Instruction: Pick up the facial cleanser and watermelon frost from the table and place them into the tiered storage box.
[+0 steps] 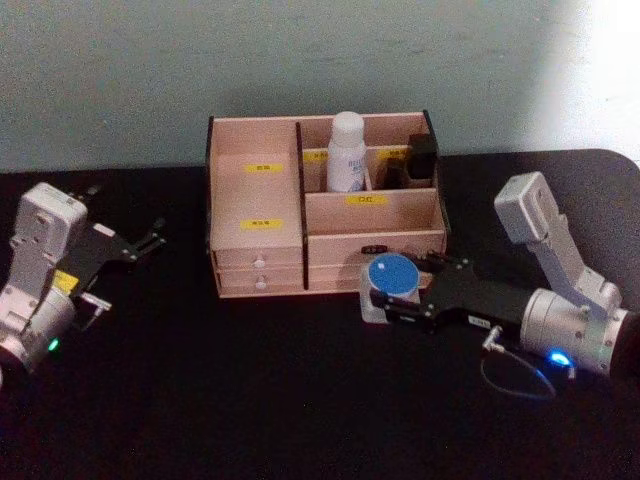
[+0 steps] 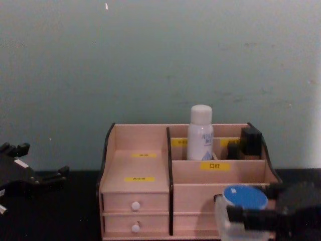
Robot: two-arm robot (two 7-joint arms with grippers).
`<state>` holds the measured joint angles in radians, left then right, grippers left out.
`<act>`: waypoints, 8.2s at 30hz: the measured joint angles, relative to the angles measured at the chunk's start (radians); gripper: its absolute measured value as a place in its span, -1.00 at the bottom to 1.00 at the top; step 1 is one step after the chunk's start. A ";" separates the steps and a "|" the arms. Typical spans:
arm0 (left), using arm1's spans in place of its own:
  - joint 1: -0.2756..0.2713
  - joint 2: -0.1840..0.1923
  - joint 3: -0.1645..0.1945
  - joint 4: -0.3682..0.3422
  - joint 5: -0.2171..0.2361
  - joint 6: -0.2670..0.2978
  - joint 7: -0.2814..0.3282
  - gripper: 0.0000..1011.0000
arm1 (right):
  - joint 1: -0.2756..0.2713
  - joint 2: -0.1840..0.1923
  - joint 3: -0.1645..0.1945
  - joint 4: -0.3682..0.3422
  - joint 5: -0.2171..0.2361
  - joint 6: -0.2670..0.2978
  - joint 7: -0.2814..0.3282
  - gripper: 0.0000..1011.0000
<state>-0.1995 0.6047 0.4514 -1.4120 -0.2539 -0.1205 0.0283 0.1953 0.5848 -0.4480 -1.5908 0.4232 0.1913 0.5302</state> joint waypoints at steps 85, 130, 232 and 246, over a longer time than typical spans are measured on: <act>0.000 0.000 0.000 0.000 0.000 0.000 0.000 0.98 | 0.653 -0.535 -0.123 0.860 -0.147 -0.019 0.038 0.42; 0.000 0.000 0.000 0.000 0.000 0.000 0.000 0.98 | 0.650 -0.536 -0.120 0.854 -0.152 -0.020 0.042 0.98; 0.000 0.000 0.000 0.000 0.000 0.000 0.000 0.98 | 0.021 -0.241 0.288 0.219 -0.138 -0.120 -0.321 0.98; 0.000 0.000 0.000 0.000 0.000 0.000 0.000 0.98 | 0.021 -0.240 0.287 0.218 -0.136 -0.122 -0.321 0.98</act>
<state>-0.1995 0.6047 0.4514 -1.4120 -0.2539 -0.1205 0.0283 0.2163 0.3445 -0.1610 -1.3723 0.2869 0.0689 0.2090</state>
